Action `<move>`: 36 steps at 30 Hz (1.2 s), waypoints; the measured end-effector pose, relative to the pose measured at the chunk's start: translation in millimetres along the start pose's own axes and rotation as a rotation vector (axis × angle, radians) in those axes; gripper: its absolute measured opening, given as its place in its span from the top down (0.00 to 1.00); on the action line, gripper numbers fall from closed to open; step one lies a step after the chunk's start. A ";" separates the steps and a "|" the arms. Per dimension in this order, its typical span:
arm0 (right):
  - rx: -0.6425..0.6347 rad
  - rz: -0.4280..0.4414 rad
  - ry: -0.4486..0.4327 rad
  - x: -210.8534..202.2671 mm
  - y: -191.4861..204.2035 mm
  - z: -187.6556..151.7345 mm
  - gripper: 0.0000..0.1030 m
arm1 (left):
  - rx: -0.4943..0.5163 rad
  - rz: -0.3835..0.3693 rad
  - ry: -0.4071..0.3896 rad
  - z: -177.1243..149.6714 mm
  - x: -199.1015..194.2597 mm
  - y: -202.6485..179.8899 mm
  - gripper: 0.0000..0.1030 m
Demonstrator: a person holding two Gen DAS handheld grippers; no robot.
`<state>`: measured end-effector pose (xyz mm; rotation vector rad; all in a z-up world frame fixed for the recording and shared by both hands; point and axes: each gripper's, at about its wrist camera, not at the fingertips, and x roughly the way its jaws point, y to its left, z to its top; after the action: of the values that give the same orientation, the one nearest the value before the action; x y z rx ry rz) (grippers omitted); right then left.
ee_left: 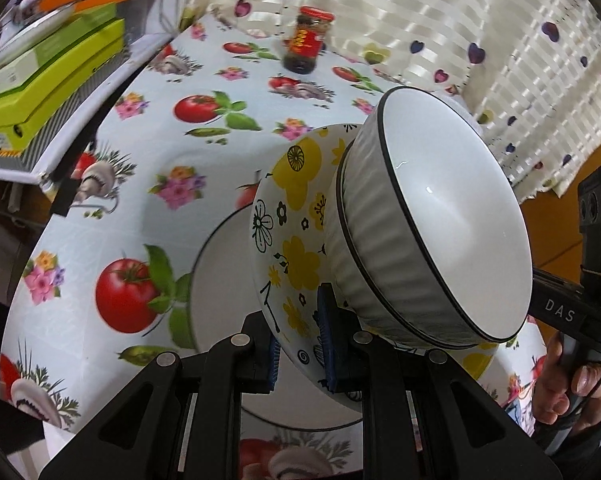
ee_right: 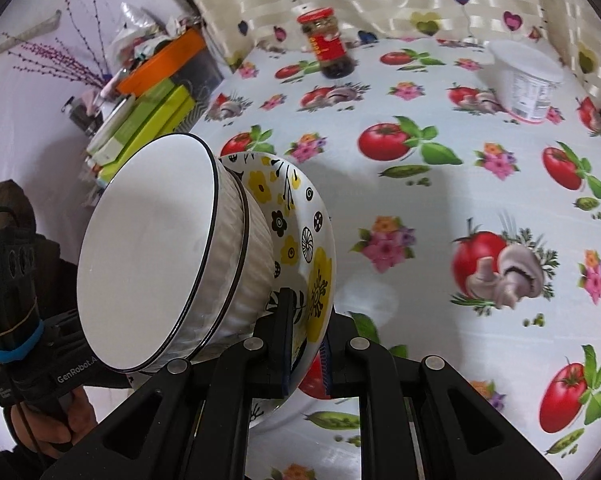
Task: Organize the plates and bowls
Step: 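Move the bowl stack over the white plate stack with both tools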
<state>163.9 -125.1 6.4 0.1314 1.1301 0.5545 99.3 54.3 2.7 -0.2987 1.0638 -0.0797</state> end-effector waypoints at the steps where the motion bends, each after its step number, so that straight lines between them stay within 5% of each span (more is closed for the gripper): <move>1: -0.002 0.002 0.005 2.5 1.3 0.2 0.90 | -0.004 0.005 0.001 -0.7 0.0 2.4 0.84; 36: 0.000 0.009 0.084 43.5 10.3 -11.3 0.90 | -0.048 0.039 0.027 -16.8 14.7 30.4 0.84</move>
<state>163.7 -97.3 -30.3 0.1140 1.2119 0.5723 89.5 76.9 -25.8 -0.3209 1.0987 -0.0230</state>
